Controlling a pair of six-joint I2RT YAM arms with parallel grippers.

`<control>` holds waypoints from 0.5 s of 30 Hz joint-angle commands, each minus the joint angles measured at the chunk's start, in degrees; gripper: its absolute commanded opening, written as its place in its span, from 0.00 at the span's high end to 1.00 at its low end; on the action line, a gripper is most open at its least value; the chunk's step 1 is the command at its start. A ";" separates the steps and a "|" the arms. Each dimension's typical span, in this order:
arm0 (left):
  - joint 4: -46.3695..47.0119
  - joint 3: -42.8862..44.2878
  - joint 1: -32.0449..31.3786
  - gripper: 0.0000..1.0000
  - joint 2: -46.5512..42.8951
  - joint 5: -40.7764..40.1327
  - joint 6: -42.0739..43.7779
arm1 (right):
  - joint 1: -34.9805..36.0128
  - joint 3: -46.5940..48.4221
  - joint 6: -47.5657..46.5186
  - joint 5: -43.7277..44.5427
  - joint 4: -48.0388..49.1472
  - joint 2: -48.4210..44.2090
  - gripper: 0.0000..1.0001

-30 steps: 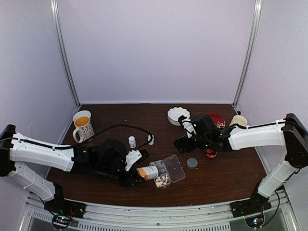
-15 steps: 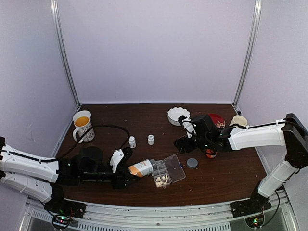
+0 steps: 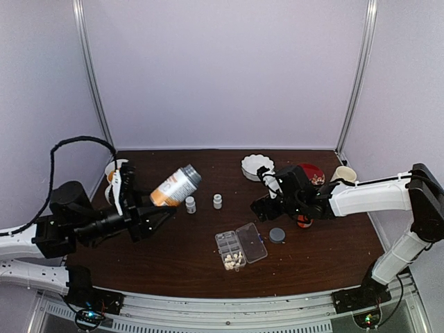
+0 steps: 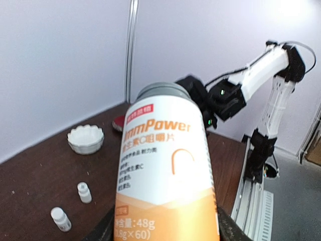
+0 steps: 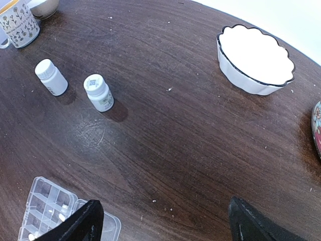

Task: Sort the pills into containers
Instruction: Pick up the pill from the compartment of the pill container, then pick up the lid of the pill bottle from the pill bottle.

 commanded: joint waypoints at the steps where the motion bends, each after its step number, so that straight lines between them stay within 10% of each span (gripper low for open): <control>1: 3.10 3.75 -0.27 1.00 -5.45 -1.34 6.42 | 0.43 1.28 -0.45 1.75 -1.32 -0.32 0.11; 15: 10.30 5.01 -0.27 1.00 -7.48 0.99 9.18 | 0.41 1.83 0.53 3.00 -3.48 -0.47 0.11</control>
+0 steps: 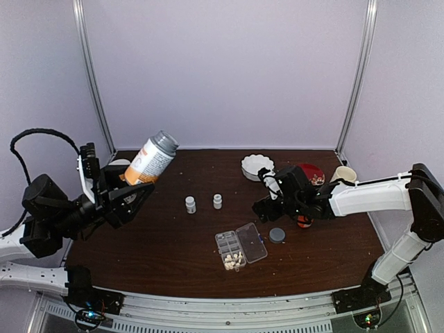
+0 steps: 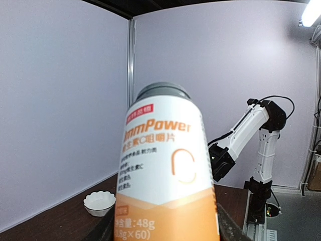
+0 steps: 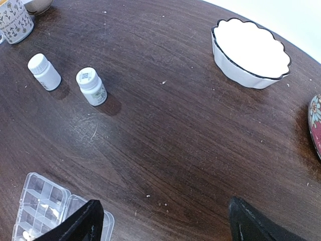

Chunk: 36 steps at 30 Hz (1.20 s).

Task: Sort the pills into containers
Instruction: Pick up the lid of the pill bottle from the pill bottle.

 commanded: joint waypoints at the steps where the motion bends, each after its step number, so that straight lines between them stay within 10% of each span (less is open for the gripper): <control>1: 2.45 1.77 -0.22 1.00 0.26 -0.05 1.49 | 0.38 1.88 0.74 1.67 -2.53 -1.03 0.11; 14: -2.85 2.35 -0.26 1.00 -1.46 -2.07 4.04 | 0.12 12.11 10.76 0.71 -36.88 -1.70 0.28; 36: -10.75 7.25 -0.27 1.00 -3.11 -3.82 10.60 | 1.23 11.25 13.62 -3.66 -39.08 6.94 0.25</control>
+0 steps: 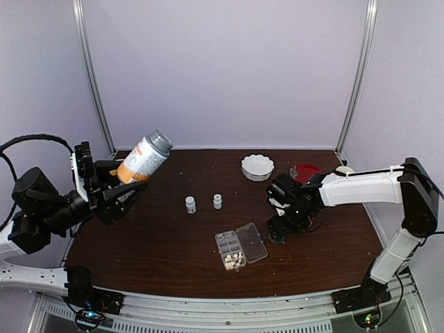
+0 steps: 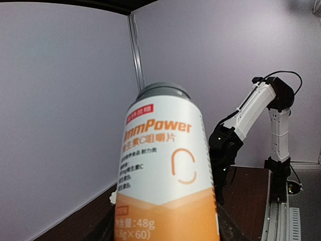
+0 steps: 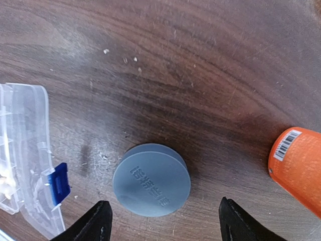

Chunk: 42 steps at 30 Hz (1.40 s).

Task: Sort the pills into containers
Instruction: Pick up the lid of the pill bottle from the pill bottle.

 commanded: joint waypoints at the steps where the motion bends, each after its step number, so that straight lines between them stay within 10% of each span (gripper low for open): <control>1: 0.42 1.99 -0.25 1.00 -1.21 -0.60 1.52 | 1.04 2.16 0.81 0.47 -0.66 3.03 0.25; 42: -0.94 0.04 -0.23 1.00 0.85 -2.01 -1.28 | 1.84 7.22 0.61 1.67 -1.31 4.01 0.43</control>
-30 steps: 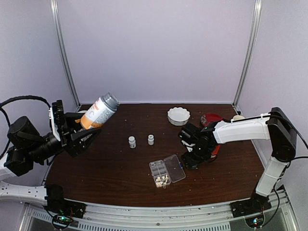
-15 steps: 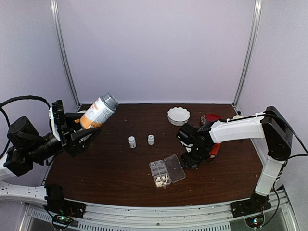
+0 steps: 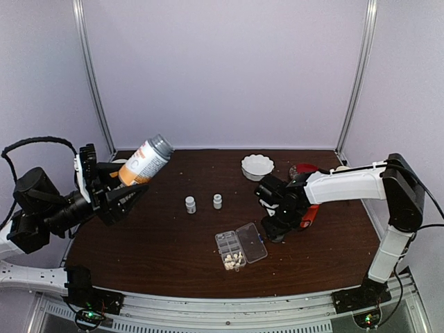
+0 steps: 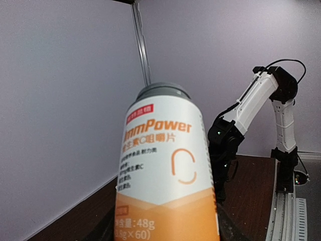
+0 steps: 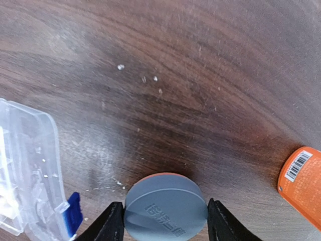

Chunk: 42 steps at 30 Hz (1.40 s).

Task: Sort the pills into containers
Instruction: Pick up the lid of the pill bottle from the pill bottle, then close the lid of the pill bottle on the pill bottle.

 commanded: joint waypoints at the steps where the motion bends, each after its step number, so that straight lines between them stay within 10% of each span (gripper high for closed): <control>1: 3.50 -0.91 -0.25 1.00 1.02 0.21 -1.86 | 0.00 0.74 0.10 -0.75 0.62 -4.26 0.45; 9: 10.37 -6.62 0.46 1.00 1.53 -0.96 -9.25 | 0.00 0.30 0.35 -0.27 -0.75 -10.58 0.48; 24: 37.95 -12.70 10.79 1.00 20.27 37.24 -29.74 | 0.25 2.04 -3.66 -28.59 15.37 -35.89 0.50; 42: 41.79 -6.06 10.86 1.00 30.23 47.16 -31.05 | 9.47 7.02 -6.38 -40.62 28.11 -33.22 0.52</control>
